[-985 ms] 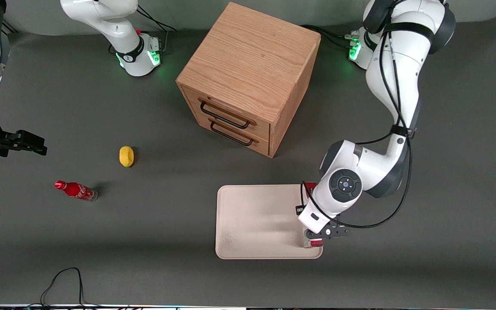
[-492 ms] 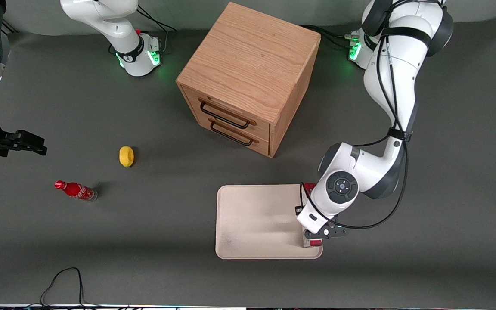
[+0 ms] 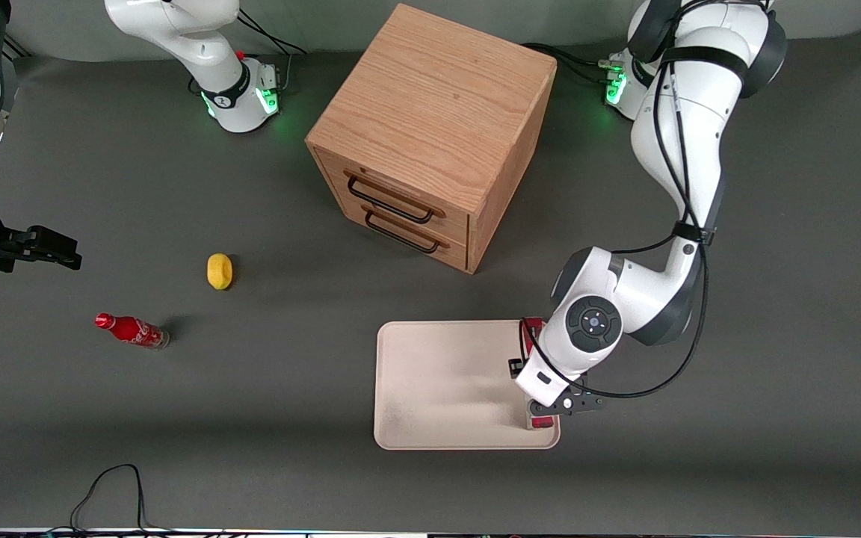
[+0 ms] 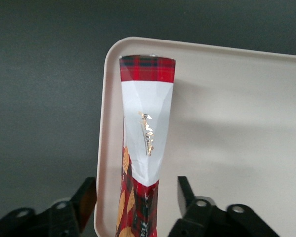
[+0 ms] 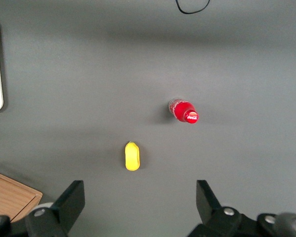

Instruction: Place red cookie box on tray

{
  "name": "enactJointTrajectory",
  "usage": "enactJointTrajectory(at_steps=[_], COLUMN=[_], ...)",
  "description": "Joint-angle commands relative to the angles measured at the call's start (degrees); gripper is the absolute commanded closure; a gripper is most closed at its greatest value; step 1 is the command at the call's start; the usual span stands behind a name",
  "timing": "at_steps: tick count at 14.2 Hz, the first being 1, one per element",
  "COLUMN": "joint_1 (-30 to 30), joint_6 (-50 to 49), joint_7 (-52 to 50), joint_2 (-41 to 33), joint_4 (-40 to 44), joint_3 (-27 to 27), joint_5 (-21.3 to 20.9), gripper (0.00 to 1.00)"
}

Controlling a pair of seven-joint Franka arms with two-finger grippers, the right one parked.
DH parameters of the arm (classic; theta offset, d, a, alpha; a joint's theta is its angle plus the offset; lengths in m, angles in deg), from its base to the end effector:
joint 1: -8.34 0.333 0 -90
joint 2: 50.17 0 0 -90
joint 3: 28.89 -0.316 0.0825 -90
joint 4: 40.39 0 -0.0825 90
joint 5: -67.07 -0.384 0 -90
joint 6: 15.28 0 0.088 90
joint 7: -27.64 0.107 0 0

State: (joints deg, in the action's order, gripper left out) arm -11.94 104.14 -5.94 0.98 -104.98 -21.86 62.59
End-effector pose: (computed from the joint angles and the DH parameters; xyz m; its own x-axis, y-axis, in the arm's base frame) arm 0.7030 -0.3251 0.2763 0.9914 0.1230 0.0445 0.1203 -0.9910 0.0594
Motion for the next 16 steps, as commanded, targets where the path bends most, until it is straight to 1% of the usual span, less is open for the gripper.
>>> enactJointTrajectory(at_steps=[1,4,9,12,16], joint_1=[-0.11,-0.02,0.24,0.50,2.43], joint_6=[-1.64,-7.95,-17.62,-23.77,-32.91], joint_7=[-2.71,-2.89,-2.98,-2.98,-3.25], joint_2=[-3.76,-8.24,-19.66,-25.29,-31.19], joint_4=[-0.62,0.08,-0.01,-0.01,-0.80], joint_3=[-0.26,-0.18,0.09,-0.09,-0.70], joint_5=[-1.32,-1.06,-0.27,-0.18,-1.14], gripper=[0.00,0.00,0.00,0.00,0.00])
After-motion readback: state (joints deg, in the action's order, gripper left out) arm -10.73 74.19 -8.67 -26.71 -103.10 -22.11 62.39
